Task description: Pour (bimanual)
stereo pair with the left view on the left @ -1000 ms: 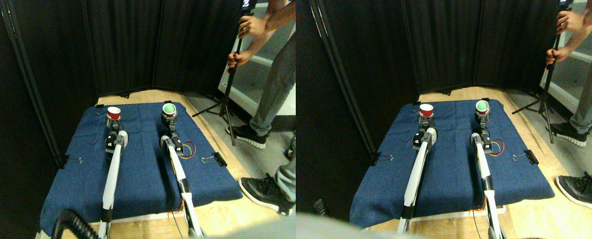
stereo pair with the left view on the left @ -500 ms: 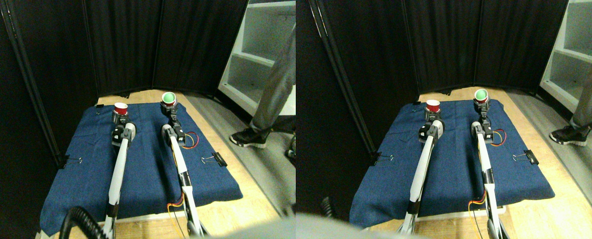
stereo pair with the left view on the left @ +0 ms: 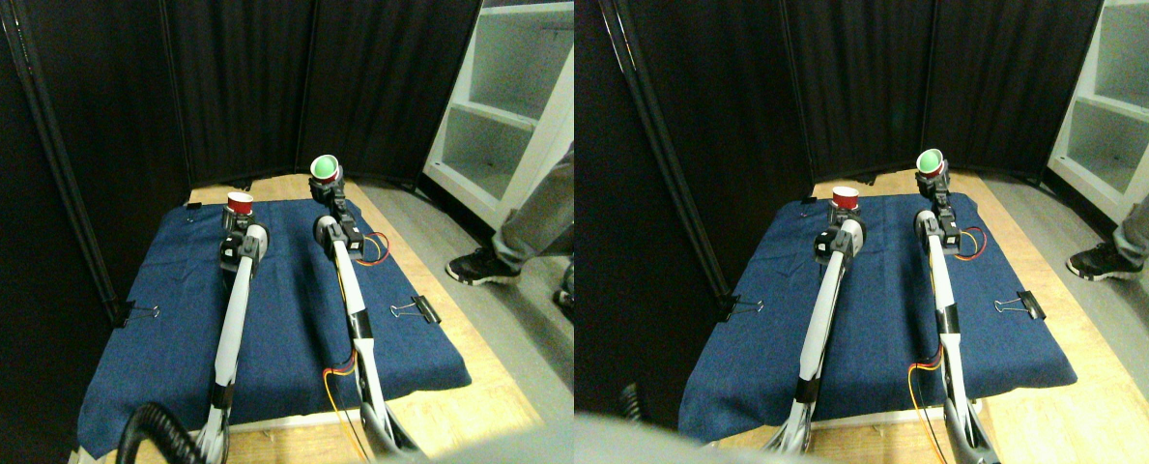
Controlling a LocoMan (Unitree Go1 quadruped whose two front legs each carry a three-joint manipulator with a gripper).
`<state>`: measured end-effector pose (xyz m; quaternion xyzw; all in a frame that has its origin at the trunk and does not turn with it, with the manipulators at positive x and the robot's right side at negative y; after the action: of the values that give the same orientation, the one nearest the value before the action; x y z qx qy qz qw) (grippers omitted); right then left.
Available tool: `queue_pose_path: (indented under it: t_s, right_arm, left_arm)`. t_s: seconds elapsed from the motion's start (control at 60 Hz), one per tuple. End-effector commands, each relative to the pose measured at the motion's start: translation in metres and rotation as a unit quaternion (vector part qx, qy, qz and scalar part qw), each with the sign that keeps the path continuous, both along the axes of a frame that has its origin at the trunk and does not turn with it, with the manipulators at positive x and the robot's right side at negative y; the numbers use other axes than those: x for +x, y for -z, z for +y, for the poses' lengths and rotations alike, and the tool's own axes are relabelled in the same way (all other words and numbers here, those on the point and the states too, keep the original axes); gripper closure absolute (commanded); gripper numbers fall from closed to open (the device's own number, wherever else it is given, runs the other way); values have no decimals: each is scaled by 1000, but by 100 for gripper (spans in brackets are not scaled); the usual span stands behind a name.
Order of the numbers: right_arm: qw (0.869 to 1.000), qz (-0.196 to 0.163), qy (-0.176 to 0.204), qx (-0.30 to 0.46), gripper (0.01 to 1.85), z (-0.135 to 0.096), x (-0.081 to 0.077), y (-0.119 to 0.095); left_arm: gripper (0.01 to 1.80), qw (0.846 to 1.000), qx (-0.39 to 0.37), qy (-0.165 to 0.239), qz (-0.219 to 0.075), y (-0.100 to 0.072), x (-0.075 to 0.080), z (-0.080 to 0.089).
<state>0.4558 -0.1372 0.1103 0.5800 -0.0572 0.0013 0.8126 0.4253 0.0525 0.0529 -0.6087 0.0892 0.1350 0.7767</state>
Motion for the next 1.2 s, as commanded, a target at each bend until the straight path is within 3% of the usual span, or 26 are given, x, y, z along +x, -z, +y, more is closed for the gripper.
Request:
queue_pose_path:
  t_s: [0.017, 0.15, 0.433, 0.617, 0.9, 1.2]
  right_arm:
    - [1000, -19, 0, -9, 153, 5, 2, -13]
    - [999, -14, -20, -21, 153, 11, 7, -11]
    - [999, 5, -23, -25, 153, 32, 8, -11]
    - [998, -7, -44, -46, 153, 43, 9, -19]
    - [997, -5, -43, -64, 153, 53, 14, -25]
    - [993, -4, -43, -109, 153, 55, 14, -30]
  left_arm:
    - [148, 1000, 4, 13, -21, -12, 2, -5]
    - [148, 1000, 5, 15, -20, -15, 1, -5]
    - [148, 999, 2, 32, -7, -17, 1, -10]
    - [148, 999, -3, 35, 3, -22, 0, -15]
    - [148, 995, 12, 93, 23, -18, 0, -22]
    - [148, 992, 3, 117, 40, -11, 3, -28]
